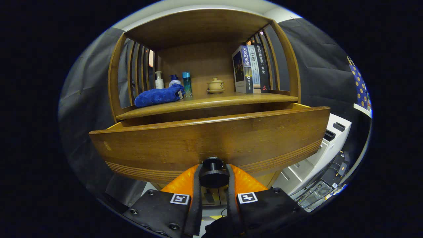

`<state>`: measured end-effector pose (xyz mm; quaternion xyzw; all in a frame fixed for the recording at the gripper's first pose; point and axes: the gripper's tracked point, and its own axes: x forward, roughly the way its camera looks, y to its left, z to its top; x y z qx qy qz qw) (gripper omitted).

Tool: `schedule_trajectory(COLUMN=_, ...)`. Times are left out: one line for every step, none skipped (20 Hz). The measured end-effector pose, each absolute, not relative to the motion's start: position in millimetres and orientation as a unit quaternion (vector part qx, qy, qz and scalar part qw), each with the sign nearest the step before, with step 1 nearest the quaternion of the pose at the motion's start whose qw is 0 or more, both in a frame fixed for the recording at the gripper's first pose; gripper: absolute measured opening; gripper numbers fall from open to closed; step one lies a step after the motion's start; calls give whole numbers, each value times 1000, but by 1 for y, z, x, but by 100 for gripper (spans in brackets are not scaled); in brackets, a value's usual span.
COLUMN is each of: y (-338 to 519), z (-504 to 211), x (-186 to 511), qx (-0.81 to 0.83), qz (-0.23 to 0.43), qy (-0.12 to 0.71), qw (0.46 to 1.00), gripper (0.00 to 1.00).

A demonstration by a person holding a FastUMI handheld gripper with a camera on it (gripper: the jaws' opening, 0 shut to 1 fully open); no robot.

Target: Pull open the drawer, take out the items inside it, and place them on the countertop above the cabinet.

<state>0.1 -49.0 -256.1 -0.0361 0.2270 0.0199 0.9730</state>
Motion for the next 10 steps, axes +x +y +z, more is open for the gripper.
schedule_trajectory(y=-50, z=-258, x=-9, qx=-35, qz=19, qy=232, qw=972, gripper=39)
schedule_trajectory(y=-52, z=-254, x=-13, qx=-35, qz=15, qy=228, qw=973, gripper=39)
schedule_trajectory(y=-53, z=-256, x=-18, qx=-36, qz=10, qy=237, qw=971, gripper=39)
schedule_trajectory(y=-53, z=-255, x=-19, qx=-36, qz=6, qy=232, qw=972, gripper=39)
schedule_trajectory(y=-53, z=-256, x=-20, qx=-39, qz=5, qy=233, qw=972, gripper=39)
schedule_trajectory(y=-53, z=-255, x=-23, qx=-44, qz=5, qy=235, qw=971, gripper=39)
schedule_trajectory(y=-52, z=-253, x=-24, qx=-47, qz=5, qy=232, qw=972, gripper=40)
schedule_trajectory(y=-53, z=-254, x=-25, qx=-51, qz=5, qy=231, qw=972, gripper=40)
schedule_trajectory(y=-53, z=-252, x=-26, qx=-57, qz=6, qy=227, qw=972, gripper=40)
schedule_trajectory(y=-54, z=-252, x=-29, qx=-53, qz=3, qy=226, qw=973, gripper=40)
